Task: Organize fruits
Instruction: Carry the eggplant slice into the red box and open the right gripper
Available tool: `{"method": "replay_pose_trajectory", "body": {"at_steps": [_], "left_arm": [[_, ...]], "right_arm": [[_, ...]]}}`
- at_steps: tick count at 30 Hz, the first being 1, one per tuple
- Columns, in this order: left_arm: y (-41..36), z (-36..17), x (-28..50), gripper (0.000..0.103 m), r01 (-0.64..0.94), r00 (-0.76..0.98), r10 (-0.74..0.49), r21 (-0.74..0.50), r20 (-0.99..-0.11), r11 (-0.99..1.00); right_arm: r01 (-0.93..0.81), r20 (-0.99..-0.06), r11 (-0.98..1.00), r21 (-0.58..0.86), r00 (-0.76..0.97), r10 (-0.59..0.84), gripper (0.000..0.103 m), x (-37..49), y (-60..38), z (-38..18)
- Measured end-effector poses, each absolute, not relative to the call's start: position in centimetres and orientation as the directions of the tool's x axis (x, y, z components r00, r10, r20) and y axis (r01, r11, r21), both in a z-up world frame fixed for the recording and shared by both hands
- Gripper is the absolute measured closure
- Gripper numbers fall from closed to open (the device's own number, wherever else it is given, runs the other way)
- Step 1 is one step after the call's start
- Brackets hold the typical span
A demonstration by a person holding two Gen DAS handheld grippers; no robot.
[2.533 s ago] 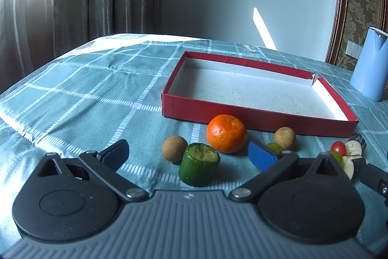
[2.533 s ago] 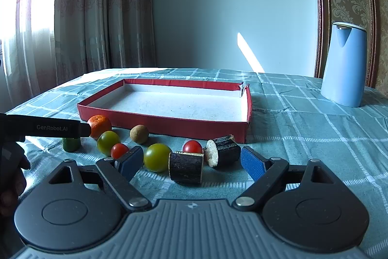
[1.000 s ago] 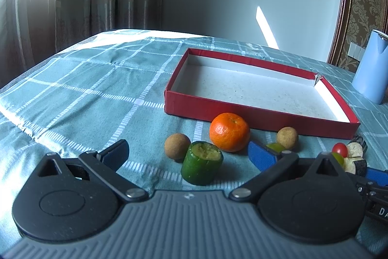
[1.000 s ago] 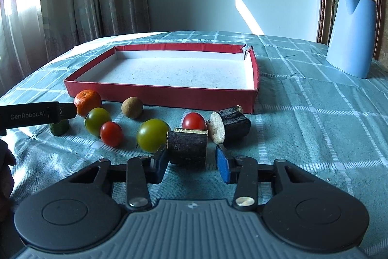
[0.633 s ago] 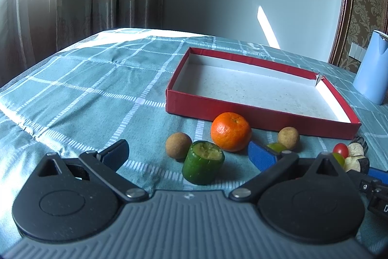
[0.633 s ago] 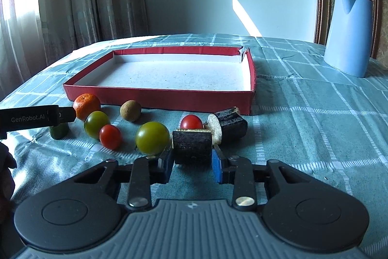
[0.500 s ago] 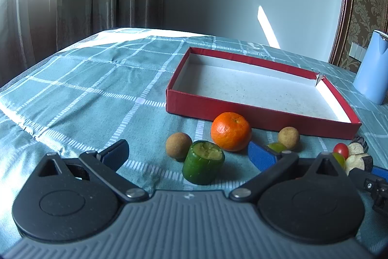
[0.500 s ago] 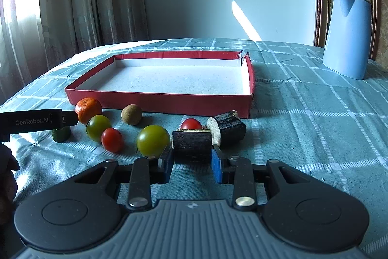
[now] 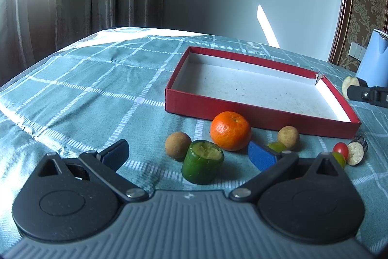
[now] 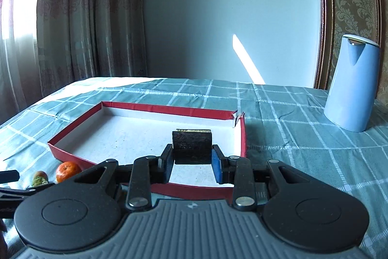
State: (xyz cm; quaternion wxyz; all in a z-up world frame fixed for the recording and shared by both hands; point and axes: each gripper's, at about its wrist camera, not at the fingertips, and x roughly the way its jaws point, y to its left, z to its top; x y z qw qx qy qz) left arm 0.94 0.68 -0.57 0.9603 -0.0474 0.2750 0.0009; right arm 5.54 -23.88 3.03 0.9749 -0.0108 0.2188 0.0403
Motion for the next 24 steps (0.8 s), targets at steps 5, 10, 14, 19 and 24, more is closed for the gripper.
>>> {"method": "replay_pose_trajectory", "body": {"at_steps": [5,10,14,19,24], "left_arm": [[0.7,-0.7,1.1,0.0,-0.024,0.847,-0.027,-0.088,-0.53,0.996],[0.7,-0.7,1.1,0.0,-0.021,0.846,-0.028,-0.086,-0.532,0.996],[0.7,-0.7,1.1,0.0,-0.023,0.846,-0.026,-0.085,-0.533,0.996],[1.2,-0.4,0.3,0.0,0.009,0.862,-0.068,-0.119,-0.503,0.993],[1.8,-0.3,-2.3,0.0,0.079,0.879,-0.118,-0.101,-0.462,0.992]], "right_arm": [[-0.043,-0.475,0.999,0.001,0.879,0.039,0.071,8.8,-24.7,1.3],[-0.034,-0.47,0.999,0.022,0.882,0.041,0.07,8.8,-25.4,0.3],[-0.028,-0.4,0.997,0.07,0.915,0.054,0.069,6.0,-26.4,0.8],[-0.02,-0.31,0.99,0.136,0.949,0.062,0.041,1.9,-27.7,0.3],[-0.045,-0.264,0.985,0.167,0.96,0.089,0.038,0.7,-28.3,-0.3]]}}
